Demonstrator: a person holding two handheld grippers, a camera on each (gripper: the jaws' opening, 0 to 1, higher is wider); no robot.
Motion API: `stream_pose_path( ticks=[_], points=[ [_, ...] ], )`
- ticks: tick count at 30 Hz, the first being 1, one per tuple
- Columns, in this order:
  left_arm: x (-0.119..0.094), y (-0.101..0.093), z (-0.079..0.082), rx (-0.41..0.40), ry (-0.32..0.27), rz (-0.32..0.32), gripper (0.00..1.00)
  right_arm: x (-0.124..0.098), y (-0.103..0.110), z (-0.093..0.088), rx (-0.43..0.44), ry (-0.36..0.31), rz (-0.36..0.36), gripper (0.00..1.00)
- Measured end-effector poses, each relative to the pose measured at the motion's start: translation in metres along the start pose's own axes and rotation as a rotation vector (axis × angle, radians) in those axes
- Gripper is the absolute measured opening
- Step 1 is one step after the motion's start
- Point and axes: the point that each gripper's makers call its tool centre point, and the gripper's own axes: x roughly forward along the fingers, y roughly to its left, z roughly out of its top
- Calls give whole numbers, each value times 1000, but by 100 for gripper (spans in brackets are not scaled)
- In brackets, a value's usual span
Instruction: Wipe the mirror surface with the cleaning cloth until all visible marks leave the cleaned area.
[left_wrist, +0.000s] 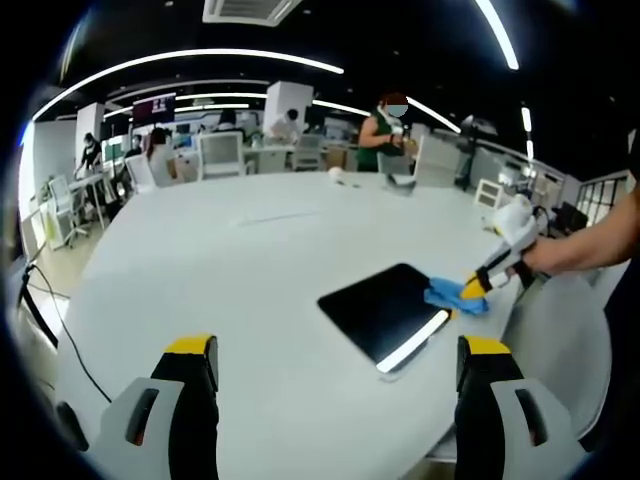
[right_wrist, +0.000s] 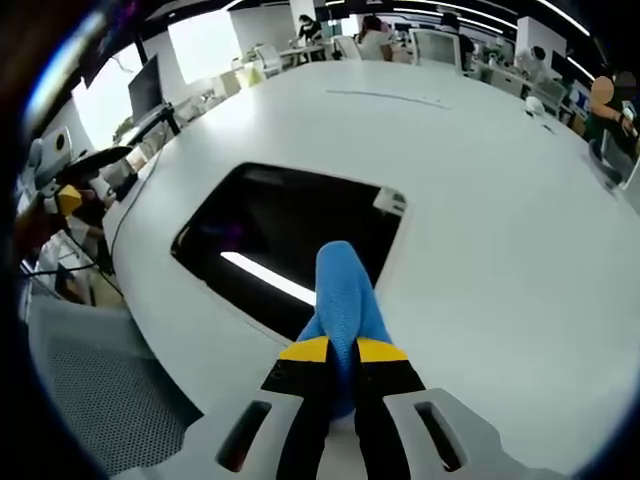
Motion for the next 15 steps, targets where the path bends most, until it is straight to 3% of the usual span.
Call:
stream_pose_path(
  ticks=[15],
  points=[
    [2, 0, 3, -1, -10, -16, 100, 0, 3, -1, 27, -1, -28, 3]
  ],
)
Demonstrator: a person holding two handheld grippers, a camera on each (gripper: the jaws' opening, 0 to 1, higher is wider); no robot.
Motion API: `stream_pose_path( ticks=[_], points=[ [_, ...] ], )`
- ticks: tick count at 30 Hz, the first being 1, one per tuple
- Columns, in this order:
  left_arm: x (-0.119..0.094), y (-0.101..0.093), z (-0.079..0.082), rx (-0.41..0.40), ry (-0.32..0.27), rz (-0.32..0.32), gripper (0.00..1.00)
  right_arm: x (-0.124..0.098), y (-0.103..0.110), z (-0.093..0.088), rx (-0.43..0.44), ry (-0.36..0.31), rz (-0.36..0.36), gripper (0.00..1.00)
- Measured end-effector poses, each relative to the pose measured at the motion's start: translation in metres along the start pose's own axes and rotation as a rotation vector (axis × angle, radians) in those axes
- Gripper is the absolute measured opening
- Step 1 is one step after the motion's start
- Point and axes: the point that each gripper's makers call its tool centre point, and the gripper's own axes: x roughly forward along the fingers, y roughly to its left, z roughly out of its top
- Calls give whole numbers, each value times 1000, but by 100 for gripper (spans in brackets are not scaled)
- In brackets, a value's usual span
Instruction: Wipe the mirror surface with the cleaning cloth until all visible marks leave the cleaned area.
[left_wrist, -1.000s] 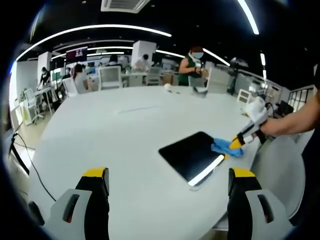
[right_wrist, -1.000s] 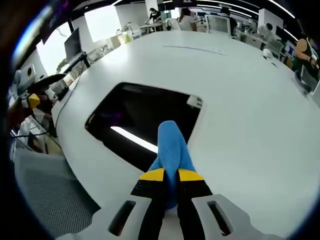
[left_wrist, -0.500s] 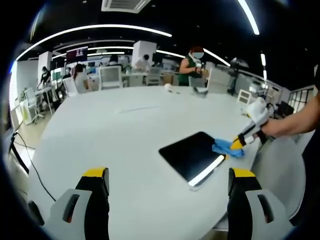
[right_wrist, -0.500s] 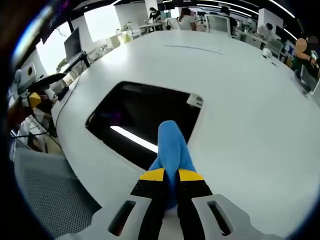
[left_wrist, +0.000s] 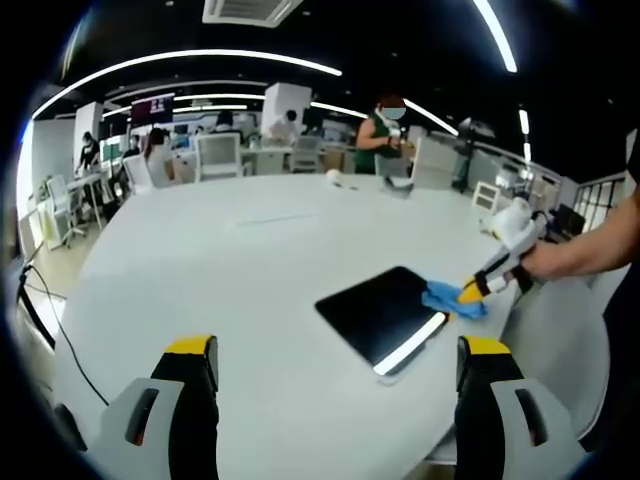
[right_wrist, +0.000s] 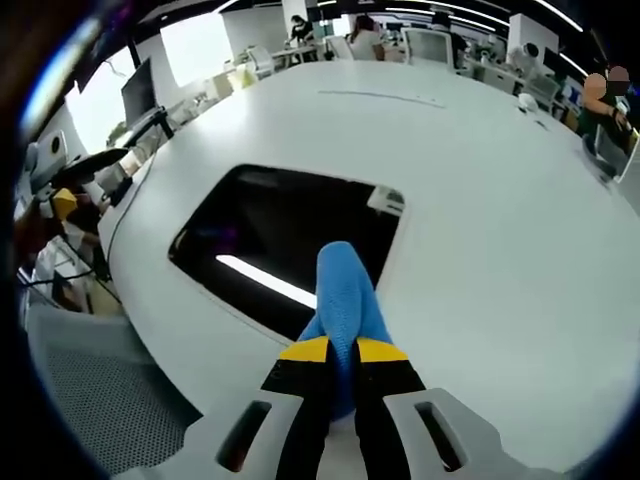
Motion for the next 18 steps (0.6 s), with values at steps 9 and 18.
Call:
stream_pose_path(
  ticks=[9, 18],
  points=[
    [-3, 2, 1, 10, 4, -12, 100, 1, 8, 0, 32, -17, -20, 3],
    [-10, 9, -3, 3, 8, -16, 100, 2, 20, 1, 35, -31, -28, 3]
  ],
)
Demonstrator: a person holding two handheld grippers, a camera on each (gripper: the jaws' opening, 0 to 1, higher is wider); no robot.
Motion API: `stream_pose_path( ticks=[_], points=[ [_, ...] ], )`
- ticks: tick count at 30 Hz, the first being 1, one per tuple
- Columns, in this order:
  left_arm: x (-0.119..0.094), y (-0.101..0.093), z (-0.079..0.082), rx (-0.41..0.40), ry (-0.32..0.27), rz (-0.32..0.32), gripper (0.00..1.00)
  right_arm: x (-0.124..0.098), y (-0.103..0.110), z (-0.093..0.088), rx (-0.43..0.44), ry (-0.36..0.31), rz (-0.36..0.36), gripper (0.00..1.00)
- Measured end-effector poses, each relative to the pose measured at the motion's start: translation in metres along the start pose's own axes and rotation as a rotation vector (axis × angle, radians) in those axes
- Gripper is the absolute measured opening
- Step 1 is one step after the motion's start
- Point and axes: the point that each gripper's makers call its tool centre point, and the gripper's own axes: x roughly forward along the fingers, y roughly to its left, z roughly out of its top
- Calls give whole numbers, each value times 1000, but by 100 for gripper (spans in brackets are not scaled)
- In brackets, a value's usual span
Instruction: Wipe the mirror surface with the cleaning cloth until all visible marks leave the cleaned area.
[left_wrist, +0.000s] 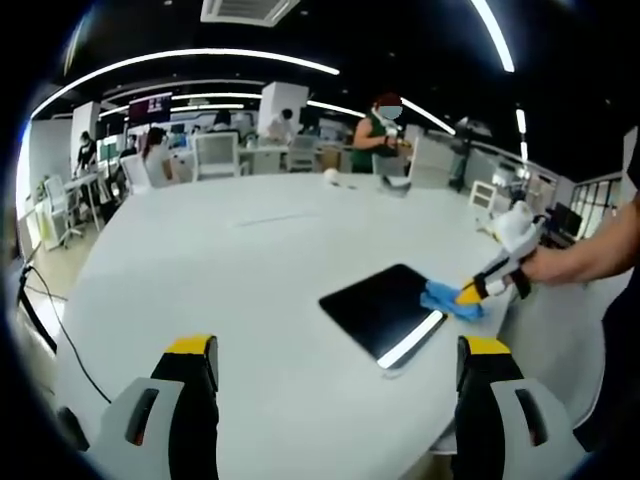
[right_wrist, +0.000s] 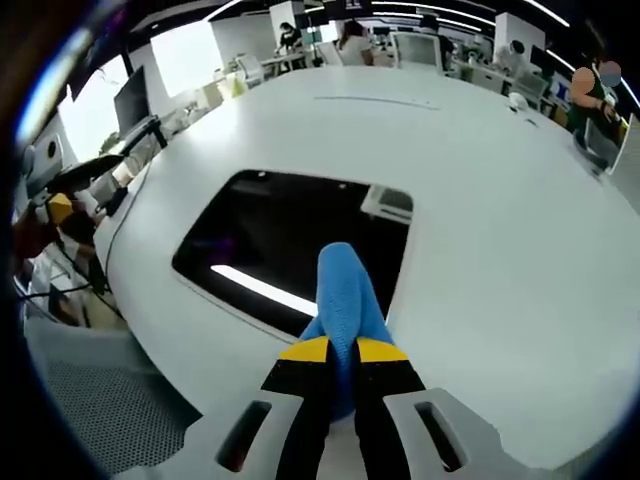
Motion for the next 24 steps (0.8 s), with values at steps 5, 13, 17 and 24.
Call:
stream_pose_path(
  ticks=[5, 13, 17, 24],
  points=[
    [-4, 4, -2, -2, 4, 2, 100, 1, 8, 1, 1, -7, -1, 3],
    [-7, 4, -6, -7, 9, -1, 100, 4, 21, 3, -7, -14, 1, 3],
    [-5, 3, -7, -9, 7, -7, 100, 5, 26, 4, -26, -17, -2, 3],
    [-6, 1, -5, -10, 8, -13, 100, 6, 28, 5, -26, -16, -3, 3]
  ],
)
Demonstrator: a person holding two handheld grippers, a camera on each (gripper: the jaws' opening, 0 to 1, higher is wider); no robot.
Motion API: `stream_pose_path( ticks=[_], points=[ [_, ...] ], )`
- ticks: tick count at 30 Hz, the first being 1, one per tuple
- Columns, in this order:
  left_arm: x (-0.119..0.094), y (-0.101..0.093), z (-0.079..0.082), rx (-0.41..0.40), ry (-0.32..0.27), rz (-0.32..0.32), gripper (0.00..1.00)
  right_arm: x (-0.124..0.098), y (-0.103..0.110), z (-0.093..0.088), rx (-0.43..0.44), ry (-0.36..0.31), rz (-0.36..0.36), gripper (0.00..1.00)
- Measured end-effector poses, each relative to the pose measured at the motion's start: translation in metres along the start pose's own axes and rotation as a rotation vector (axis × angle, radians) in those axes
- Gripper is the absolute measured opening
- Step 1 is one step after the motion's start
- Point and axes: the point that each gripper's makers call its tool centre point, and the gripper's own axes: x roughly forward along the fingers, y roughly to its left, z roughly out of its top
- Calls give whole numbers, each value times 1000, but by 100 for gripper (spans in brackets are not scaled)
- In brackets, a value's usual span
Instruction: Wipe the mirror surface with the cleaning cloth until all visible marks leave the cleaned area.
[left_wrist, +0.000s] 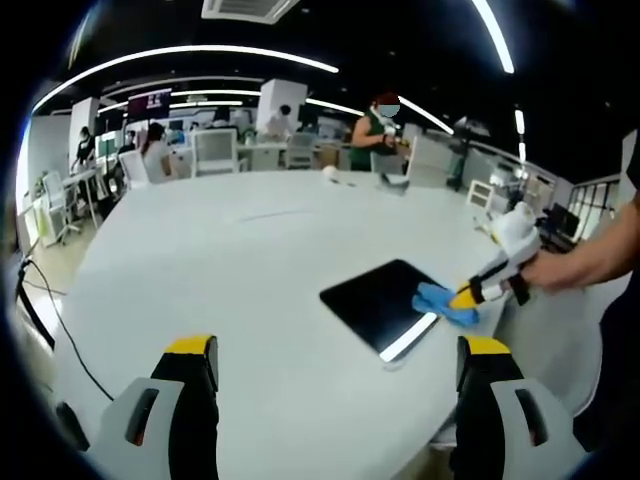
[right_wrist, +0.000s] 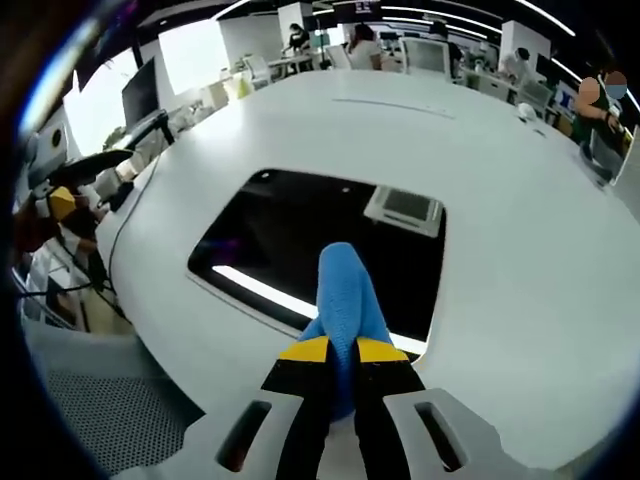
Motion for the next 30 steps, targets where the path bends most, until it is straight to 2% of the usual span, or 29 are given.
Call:
stream_pose_path(
  ticks=[9, 30],
  points=[
    [-3, 9, -1, -4, -1, 7, 100, 4, 9, 3, 0, -6, 11, 3],
    [-2, 12, -3, -14, -6, 7, 100, 15, 46, 15, -93, 11, 69, 3]
  ],
)
